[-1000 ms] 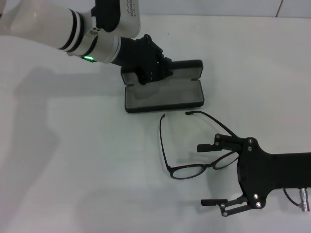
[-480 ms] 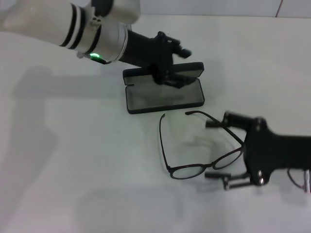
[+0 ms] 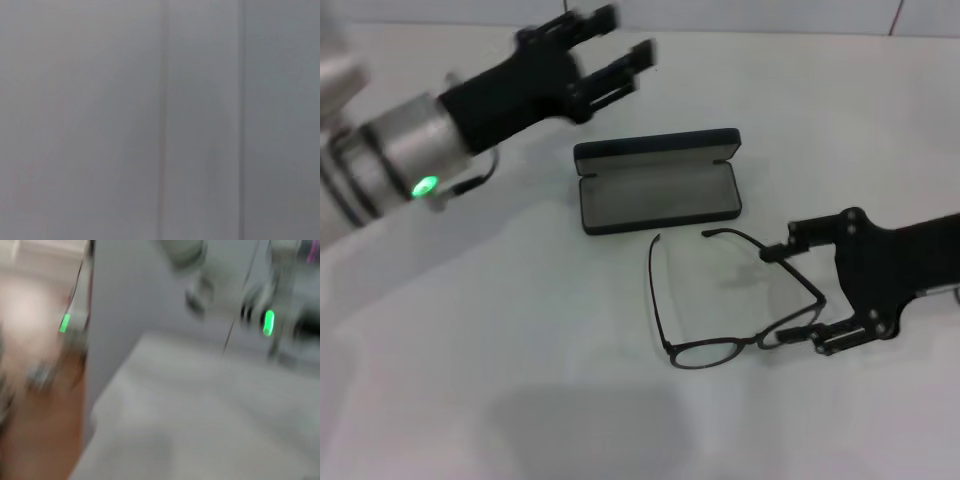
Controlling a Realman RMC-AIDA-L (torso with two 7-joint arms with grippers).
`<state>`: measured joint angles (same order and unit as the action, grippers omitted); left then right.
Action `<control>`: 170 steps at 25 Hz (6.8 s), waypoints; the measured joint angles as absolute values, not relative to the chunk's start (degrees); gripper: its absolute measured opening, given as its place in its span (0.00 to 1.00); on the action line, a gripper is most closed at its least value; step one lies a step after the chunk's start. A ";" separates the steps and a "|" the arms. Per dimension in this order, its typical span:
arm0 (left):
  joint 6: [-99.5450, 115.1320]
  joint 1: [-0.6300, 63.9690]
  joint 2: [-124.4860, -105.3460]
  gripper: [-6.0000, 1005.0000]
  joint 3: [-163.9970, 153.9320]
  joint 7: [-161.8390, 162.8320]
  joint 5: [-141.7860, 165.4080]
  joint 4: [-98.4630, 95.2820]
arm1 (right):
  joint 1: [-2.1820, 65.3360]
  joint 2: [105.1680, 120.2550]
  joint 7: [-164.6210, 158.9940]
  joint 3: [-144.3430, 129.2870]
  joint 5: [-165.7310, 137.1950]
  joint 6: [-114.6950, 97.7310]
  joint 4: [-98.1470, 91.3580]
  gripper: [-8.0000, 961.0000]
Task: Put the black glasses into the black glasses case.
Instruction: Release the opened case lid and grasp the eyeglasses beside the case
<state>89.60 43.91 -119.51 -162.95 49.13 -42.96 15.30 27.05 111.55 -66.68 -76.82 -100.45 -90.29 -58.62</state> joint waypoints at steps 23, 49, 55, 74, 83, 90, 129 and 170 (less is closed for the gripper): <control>93.91 32.56 -119.63 0.64 -162.95 49.16 -51.54 13.01 | 41.41 116.12 -91.47 -100.63 -131.63 -82.89 -67.96 0.63; 93.87 32.47 -119.46 0.64 -162.95 49.07 -51.57 13.13 | 41.31 115.85 -97.05 -97.78 -131.27 -79.02 -70.94 0.43; 93.87 32.85 -118.91 0.64 -162.95 51.80 -51.60 13.48 | 36.62 115.93 -94.92 -93.91 -130.81 -78.41 -73.98 0.44; 93.93 34.21 -118.04 0.64 -162.95 55.31 -52.02 13.58 | 27.86 115.91 -85.84 -92.65 -122.28 -72.78 -78.09 0.53; 92.90 34.54 -117.75 0.64 -162.95 55.43 -52.01 13.68 | 29.53 115.99 -86.28 -92.77 -118.01 -74.96 -77.44 0.57; 92.29 34.54 -117.62 0.64 -162.95 55.32 -50.63 15.23 | 38.68 115.63 -101.67 -92.51 -122.09 -79.83 -77.43 0.67; 86.15 38.48 -116.93 0.64 -163.04 56.51 -48.07 16.79 | 62.08 116.18 -119.07 -101.79 -126.30 -86.13 -61.44 0.71; 83.66 40.19 -117.62 0.64 -163.04 56.34 -46.58 17.41 | 56.94 116.18 -119.49 -117.11 -126.17 -71.33 -60.84 0.54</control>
